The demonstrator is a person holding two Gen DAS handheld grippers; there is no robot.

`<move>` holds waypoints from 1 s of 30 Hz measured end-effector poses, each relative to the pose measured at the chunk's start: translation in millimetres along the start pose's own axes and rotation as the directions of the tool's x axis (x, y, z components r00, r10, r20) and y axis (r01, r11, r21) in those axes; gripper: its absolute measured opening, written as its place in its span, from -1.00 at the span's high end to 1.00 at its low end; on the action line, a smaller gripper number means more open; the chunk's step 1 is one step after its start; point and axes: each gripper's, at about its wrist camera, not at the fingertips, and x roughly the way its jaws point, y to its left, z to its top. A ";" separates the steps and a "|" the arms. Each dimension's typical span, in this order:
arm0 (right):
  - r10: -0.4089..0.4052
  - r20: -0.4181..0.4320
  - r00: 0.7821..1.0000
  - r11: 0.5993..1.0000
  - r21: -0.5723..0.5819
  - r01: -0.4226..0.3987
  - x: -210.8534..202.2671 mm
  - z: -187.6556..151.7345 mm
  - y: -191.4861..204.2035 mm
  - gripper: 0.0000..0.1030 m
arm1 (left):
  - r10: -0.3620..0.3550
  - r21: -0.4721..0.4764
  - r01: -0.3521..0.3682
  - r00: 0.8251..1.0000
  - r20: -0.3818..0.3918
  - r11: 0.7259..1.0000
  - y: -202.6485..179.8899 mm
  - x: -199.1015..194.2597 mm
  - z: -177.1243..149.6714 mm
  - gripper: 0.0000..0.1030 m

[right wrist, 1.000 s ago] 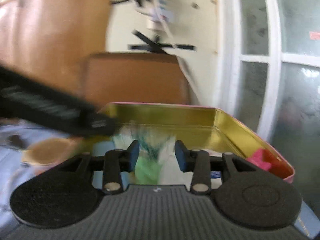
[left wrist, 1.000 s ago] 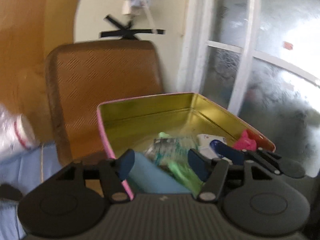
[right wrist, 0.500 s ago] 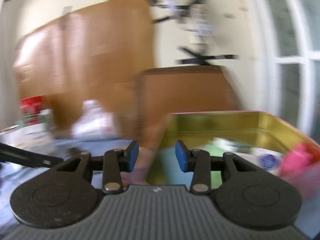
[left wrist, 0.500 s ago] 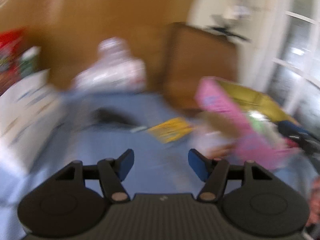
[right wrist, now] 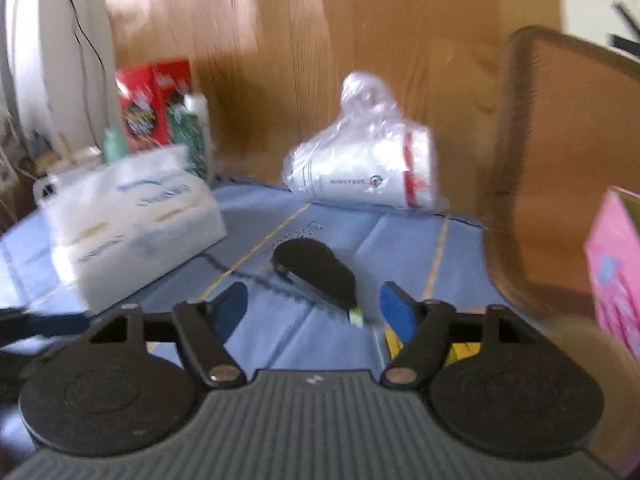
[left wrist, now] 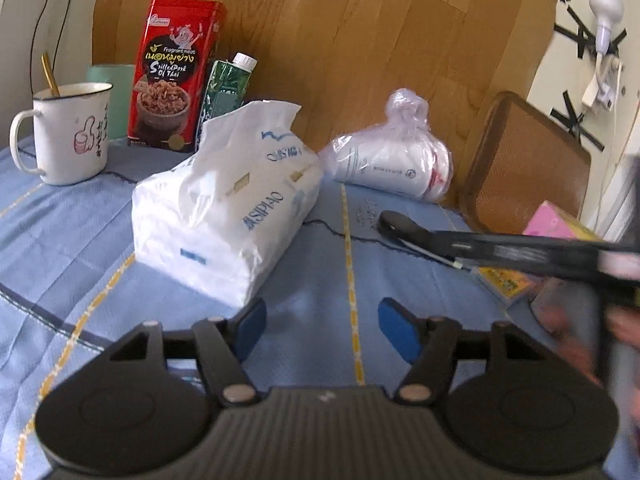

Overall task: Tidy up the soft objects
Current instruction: 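Grasp the black green-tipped marker with the right gripper and lift it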

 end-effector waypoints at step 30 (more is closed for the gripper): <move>0.138 0.002 0.990 0.984 -0.112 -0.137 -94.4 -95.1 51.4 0.17 | -0.021 -0.042 0.020 1.000 -0.018 0.999 5.9 -0.7 0.1 -0.41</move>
